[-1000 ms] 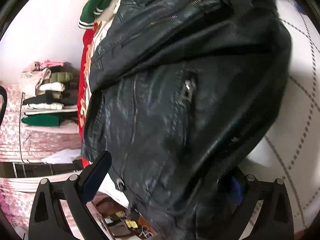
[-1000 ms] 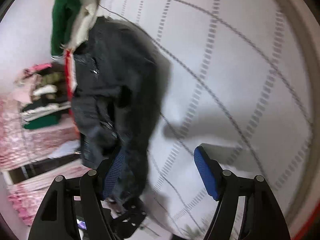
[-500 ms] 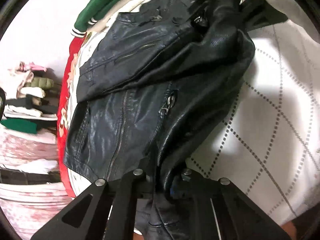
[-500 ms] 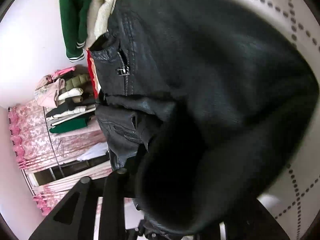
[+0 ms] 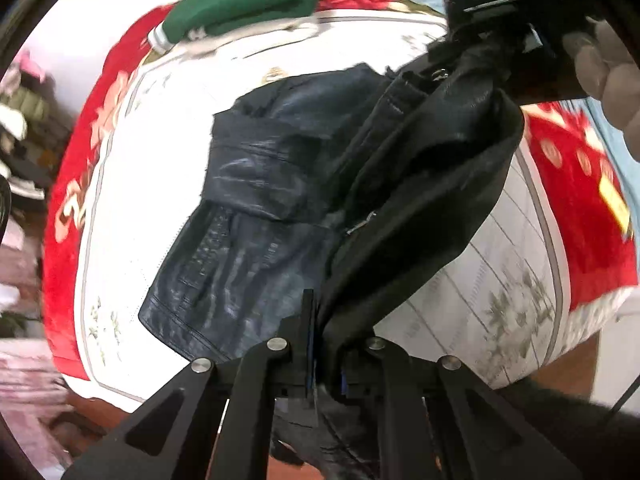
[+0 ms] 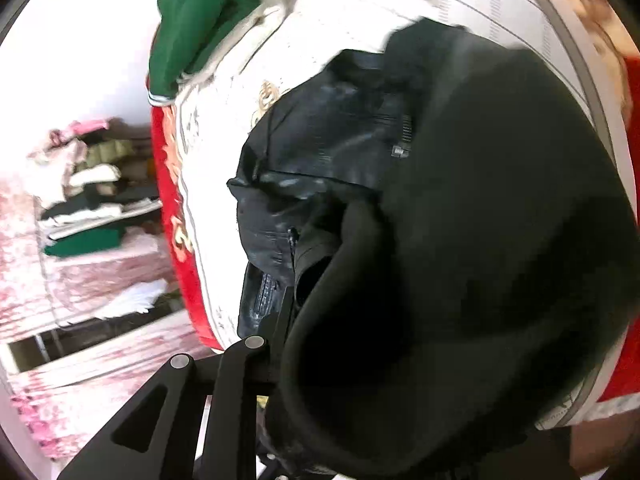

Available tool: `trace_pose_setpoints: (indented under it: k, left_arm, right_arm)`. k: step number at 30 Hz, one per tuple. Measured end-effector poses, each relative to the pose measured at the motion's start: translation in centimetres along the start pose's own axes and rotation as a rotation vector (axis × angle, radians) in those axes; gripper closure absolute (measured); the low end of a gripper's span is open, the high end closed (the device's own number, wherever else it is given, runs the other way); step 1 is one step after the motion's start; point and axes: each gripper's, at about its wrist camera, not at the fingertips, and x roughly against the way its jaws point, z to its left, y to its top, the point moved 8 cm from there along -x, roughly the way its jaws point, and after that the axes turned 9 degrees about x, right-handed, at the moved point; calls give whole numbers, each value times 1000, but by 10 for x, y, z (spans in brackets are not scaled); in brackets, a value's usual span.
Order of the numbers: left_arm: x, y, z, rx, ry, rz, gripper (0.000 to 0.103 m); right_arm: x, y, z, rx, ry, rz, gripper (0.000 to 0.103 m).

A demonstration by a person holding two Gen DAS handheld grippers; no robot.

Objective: Fold large clothes

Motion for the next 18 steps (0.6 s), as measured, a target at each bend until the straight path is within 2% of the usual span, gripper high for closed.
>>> trace_pose_setpoints:
  k: [4, 8, 10, 11, 12, 13, 14, 15, 18]
  left_arm:
    - [-22, 23, 59, 95, -53, 14, 91]
    - [-56, 35, 109, 192, -130, 47, 87]
    - [-71, 38, 131, 248, -175, 59, 85]
    - [-77, 39, 142, 284, -194, 65, 81]
    - [-84, 41, 157, 341, -208, 71, 66]
    - [-85, 42, 166, 370, -223, 63, 54]
    - [-86, 44, 175, 392, -228, 50, 23]
    - [-85, 48, 185, 407, -218, 33, 7]
    - [-73, 59, 202, 432, -193, -12, 6]
  right_arm:
    - [-39, 39, 55, 13, -58, 15, 77]
    - [-91, 62, 77, 23, -120, 47, 74]
    - [-122, 71, 82, 34, -148, 80, 66]
    - [-133, 75, 83, 42, -154, 98, 58]
    - [-150, 81, 88, 46, -154, 116, 48]
    - [-165, 87, 97, 57, -131, 125, 44]
    - [-174, 90, 99, 61, -108, 134, 34]
    - [-181, 93, 104, 56, -75, 151, 26]
    - [-166, 97, 119, 70, 41, 114, 25]
